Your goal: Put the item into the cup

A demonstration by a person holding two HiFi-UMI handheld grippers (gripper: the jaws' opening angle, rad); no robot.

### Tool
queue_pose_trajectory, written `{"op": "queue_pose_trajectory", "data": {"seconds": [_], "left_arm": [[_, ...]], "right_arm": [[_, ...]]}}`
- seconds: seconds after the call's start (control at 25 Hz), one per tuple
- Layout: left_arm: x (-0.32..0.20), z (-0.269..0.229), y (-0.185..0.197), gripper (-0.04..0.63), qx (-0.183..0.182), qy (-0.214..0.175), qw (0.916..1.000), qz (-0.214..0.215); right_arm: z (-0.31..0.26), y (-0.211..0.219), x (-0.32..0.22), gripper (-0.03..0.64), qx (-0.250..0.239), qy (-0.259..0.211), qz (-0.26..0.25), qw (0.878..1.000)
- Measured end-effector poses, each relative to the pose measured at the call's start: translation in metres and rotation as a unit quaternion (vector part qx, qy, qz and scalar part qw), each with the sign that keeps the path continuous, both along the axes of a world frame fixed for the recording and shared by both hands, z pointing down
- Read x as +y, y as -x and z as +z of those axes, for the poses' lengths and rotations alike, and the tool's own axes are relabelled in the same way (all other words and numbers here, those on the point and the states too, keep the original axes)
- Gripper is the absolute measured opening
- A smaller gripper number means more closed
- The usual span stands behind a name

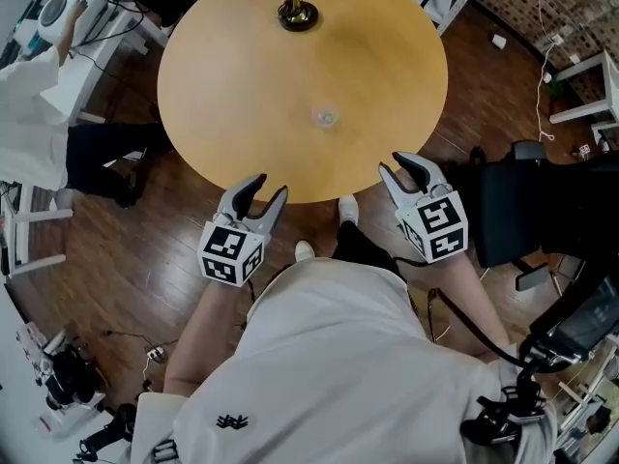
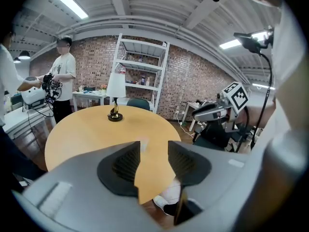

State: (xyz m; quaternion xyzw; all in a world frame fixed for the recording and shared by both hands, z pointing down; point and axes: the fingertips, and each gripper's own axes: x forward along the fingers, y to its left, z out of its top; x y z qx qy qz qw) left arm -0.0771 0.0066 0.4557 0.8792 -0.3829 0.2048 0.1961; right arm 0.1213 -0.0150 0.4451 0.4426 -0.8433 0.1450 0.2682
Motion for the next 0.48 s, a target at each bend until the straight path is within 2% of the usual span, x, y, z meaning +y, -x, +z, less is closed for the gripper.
{"op": "queue_pose_trajectory", "data": {"seconds": [0.24, 0.48], "left_arm": [[0.051, -0.002, 0.022, 0.161, 0.021, -0.008, 0.9994, 0.025], [0.086, 0.002, 0.038, 0.161, 0.028, -0.012, 0.9989, 0.036]], "right_arm": [[-0.014, 0.006, 0.072, 0.124, -0.005, -0.014, 0.05, 0.999], [-0.02, 0.024, 0.119, 0.124, -0.008, -0.024, 0.062, 0.998]]}}
